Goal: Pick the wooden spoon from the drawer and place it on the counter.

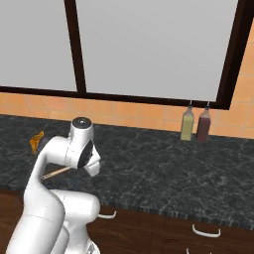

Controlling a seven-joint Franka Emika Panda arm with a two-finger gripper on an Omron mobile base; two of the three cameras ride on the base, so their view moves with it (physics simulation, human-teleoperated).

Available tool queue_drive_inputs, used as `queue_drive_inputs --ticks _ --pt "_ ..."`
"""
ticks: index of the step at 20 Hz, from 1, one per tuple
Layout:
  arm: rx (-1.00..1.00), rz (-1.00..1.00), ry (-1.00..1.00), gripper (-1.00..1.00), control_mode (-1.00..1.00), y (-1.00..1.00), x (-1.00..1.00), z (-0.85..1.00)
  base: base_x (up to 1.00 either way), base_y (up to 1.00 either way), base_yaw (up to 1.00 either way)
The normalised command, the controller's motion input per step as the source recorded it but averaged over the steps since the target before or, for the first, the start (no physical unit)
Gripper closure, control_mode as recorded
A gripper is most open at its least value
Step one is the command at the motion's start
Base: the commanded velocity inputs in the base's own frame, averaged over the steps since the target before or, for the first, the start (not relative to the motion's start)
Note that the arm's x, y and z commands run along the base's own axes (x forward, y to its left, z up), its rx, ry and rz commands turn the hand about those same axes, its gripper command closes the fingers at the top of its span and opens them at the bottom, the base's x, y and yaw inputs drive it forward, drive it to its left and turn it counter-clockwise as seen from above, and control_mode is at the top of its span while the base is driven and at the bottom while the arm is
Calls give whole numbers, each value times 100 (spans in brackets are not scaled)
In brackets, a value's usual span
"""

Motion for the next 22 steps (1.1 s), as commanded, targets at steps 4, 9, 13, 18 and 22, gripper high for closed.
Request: queue_drive_inputs --ticks 4,9,13,18,22 --pt "1 -1 0 100 -100 -38 88 -10 0 0 0" --pt "0 0 0 100 -100 -6 49 -39 0 0 0" --pt "0 0 0 100 -100 0 21 -49 0 0 0" --pt "0 0 0 100 -100 0 28 -38 0 0 0" --pt "0 0 0 100 -100 0 28 -36 0 0 0"
